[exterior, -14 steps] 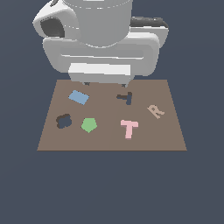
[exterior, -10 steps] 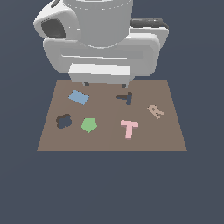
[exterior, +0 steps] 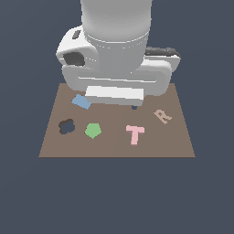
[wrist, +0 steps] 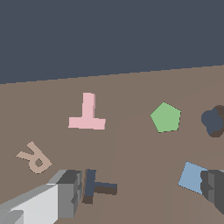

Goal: Insert a designated object into the corresponding slot on a board.

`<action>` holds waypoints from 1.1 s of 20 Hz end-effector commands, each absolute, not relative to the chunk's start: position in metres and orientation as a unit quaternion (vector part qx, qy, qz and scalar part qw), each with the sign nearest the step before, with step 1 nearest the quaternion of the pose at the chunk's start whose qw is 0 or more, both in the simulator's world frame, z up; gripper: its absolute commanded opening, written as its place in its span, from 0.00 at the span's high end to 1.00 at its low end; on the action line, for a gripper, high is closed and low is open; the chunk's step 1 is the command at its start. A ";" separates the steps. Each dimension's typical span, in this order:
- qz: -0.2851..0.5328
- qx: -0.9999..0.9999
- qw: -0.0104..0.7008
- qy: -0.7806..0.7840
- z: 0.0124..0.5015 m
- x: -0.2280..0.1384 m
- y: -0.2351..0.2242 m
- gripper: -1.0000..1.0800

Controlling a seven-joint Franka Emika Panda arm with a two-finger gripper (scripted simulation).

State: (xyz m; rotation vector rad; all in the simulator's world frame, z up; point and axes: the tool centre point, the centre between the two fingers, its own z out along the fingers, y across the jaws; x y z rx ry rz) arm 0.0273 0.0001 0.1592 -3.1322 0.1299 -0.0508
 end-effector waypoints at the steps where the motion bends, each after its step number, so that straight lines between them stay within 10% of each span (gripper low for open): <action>1: -0.014 -0.999 0.003 0.045 0.145 0.034 0.008 0.04; 22: 0.000 -0.998 0.000 0.070 0.050 0.084 0.057 0.04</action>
